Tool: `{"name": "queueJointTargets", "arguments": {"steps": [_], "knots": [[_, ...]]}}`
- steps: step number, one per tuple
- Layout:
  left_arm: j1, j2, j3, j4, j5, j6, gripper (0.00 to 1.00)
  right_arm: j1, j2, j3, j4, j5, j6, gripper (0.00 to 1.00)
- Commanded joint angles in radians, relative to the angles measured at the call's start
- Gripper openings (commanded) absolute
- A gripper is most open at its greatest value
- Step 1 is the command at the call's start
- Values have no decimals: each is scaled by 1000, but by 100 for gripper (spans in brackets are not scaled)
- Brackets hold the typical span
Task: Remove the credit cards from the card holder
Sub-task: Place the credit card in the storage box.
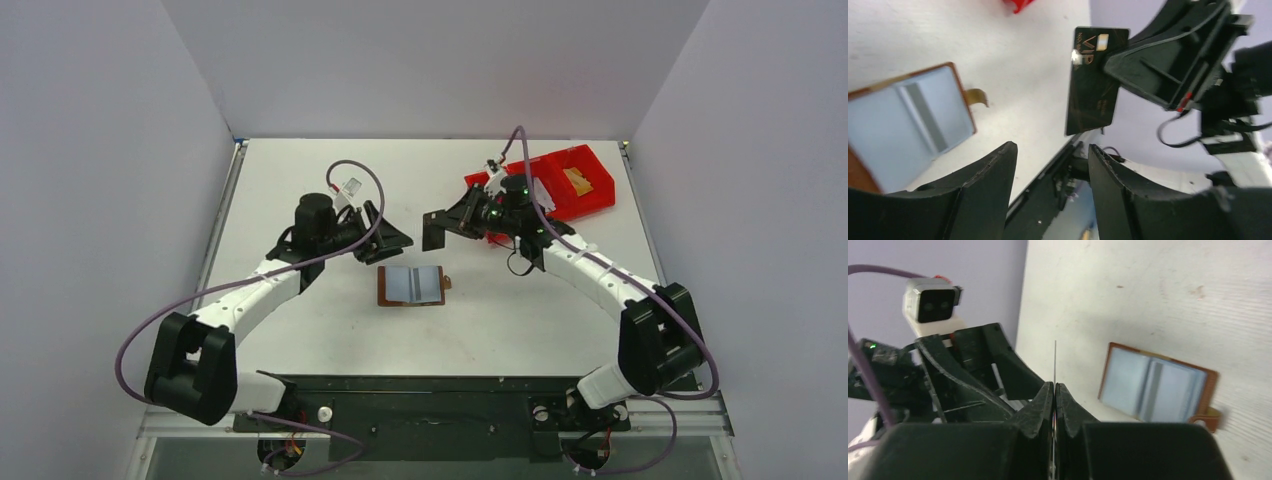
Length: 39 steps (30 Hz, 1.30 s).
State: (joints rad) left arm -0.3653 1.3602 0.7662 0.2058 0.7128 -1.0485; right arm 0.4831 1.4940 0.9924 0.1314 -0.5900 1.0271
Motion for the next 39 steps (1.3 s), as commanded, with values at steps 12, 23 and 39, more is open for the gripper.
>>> {"name": "queueJointTargets", "arguments": {"steps": [12,23,39], "knots": [[3,-115,145,-565,-336,366,52,-39,78,571,-924,816,-618,0],[6,-92,169,-601,-319,412,52,-51,343,798,-1013,1140,-772,0],[8,-76,172,-591,-336,386,52,-55,627,1012,-959,1118,-908,0]]}}
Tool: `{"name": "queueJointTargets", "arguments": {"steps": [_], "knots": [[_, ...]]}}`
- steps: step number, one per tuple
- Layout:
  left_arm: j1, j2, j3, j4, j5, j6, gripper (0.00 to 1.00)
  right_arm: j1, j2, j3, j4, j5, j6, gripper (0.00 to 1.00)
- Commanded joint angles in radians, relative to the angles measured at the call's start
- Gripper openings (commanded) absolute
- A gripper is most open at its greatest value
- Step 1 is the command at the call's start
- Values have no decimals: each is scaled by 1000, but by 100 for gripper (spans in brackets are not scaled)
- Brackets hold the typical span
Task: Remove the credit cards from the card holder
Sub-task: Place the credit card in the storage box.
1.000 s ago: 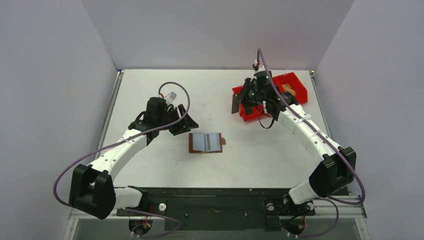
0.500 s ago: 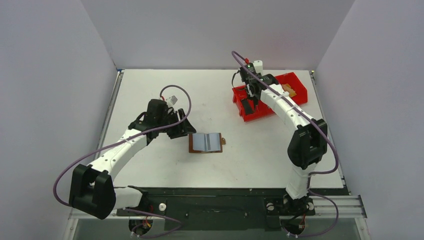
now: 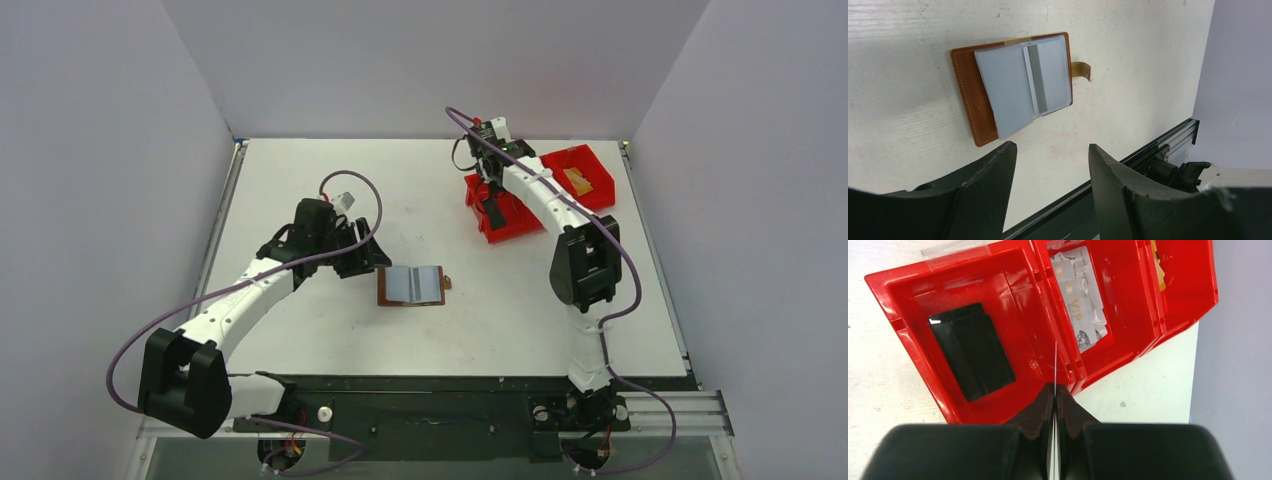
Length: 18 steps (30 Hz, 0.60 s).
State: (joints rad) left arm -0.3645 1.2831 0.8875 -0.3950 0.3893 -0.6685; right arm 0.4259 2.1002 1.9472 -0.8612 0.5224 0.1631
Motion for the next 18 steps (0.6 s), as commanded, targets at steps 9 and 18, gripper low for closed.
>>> {"name": "queueJointTargets", "arguments": {"steps": [9,18], "knots": [[6,14,64,15,-14,-12,52,28,76,69,82,-19,-116,0],[3,11,75,-5,-20,-14,52,31,126,76,137,-41,-155,0]]}}
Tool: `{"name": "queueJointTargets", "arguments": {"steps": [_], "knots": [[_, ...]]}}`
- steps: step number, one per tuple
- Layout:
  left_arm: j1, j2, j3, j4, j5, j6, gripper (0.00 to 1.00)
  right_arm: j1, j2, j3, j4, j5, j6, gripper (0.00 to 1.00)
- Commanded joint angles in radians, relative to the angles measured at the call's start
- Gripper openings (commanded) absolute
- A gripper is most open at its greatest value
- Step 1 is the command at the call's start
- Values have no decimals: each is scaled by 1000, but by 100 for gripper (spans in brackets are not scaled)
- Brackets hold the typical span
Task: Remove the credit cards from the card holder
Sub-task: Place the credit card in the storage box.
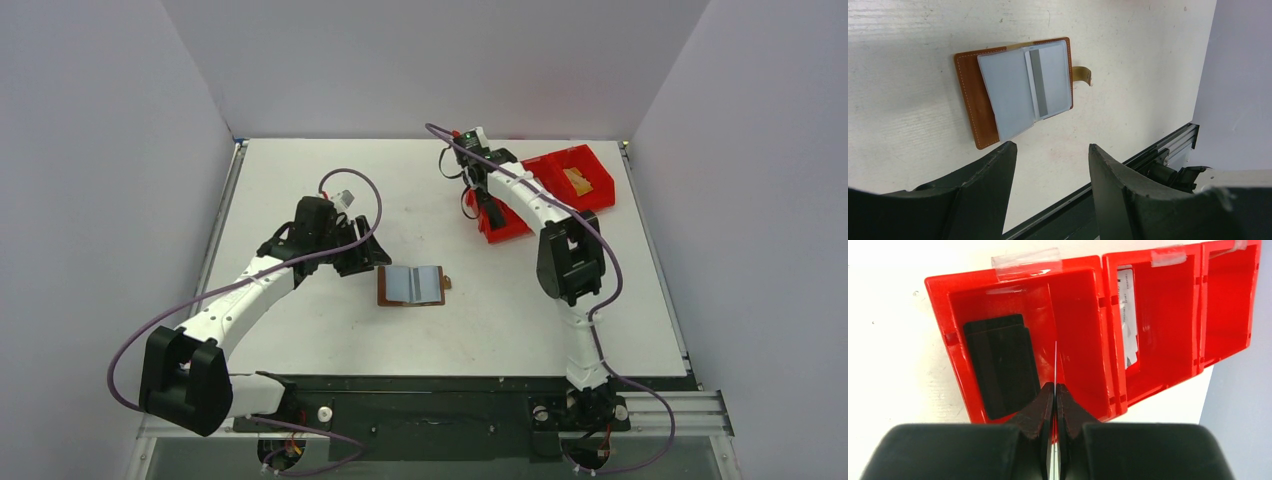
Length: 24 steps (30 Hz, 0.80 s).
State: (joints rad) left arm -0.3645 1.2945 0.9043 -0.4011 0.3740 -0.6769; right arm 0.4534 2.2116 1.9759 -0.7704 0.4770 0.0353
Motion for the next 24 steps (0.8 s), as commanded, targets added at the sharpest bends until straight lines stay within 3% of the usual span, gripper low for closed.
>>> {"name": "queueJointTargets", "arguments": {"steps": [1,5,10,17,24], "knots": [[3,-3,59,0,-5,-6,52,3,23,49,47,7,-28,0],[1,-18,61,-5,-15,-6,52,1,42,45,52,22,-28,0],[-2,-19,61,-12,-19,-7,52,1,50,50,60,3,-26,17],[-8,-22,68,-11,-24,-12,52,4,23,46,54,-35,3,32],[-10,-21,66,-6,-23,-12,52,5,-73,45,26,-83,64,36]]}}
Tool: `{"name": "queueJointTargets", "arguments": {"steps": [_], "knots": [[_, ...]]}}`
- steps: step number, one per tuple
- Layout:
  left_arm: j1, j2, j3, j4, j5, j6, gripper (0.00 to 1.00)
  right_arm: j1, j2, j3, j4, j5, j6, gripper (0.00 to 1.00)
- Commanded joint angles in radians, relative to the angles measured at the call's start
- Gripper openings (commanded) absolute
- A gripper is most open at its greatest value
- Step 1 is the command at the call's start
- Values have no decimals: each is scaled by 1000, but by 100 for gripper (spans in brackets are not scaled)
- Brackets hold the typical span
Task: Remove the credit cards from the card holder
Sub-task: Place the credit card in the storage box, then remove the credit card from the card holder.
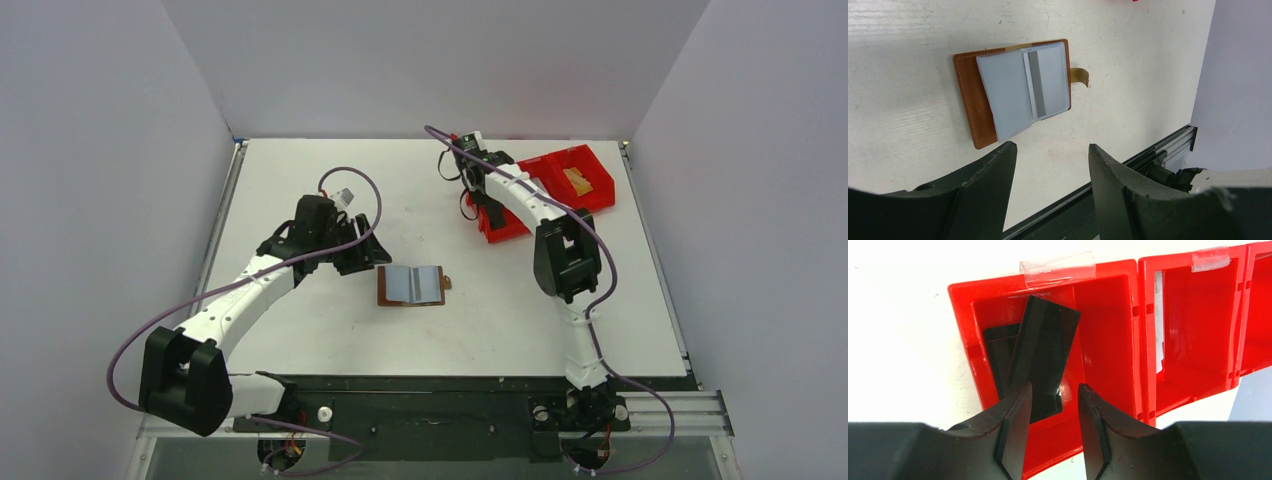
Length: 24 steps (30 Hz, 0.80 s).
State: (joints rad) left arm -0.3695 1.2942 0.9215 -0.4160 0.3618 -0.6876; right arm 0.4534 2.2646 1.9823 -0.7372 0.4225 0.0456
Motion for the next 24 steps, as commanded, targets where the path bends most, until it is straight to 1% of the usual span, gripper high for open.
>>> {"name": "queueJointTargets", "arguments": {"steps": [1,4,5,8,12,13,17,19,22,24], "knots": [[-5,-22,47,12,-11,-3,52,5,-136,37,-12,-37,74,37],[-6,-17,40,21,-9,-8,53,5,-200,21,-32,-58,142,39],[-7,-15,38,27,-8,-10,52,6,-215,1,-34,-79,159,41],[-13,-4,33,41,-8,-12,52,12,-301,-63,-29,-131,255,43],[-24,16,28,58,-8,-16,53,52,-399,-204,-8,-189,372,43],[-29,20,27,60,-8,-18,52,64,-433,-267,13,-213,389,43],[-42,42,17,84,-7,-32,52,149,-524,-435,77,-267,476,42],[-56,52,8,102,-7,-43,51,179,-559,-507,119,-314,528,40],[-83,80,-1,133,-11,-62,47,224,-593,-609,182,-385,615,29],[-94,100,-8,154,-15,-77,43,248,-610,-654,223,-407,654,26]]}}
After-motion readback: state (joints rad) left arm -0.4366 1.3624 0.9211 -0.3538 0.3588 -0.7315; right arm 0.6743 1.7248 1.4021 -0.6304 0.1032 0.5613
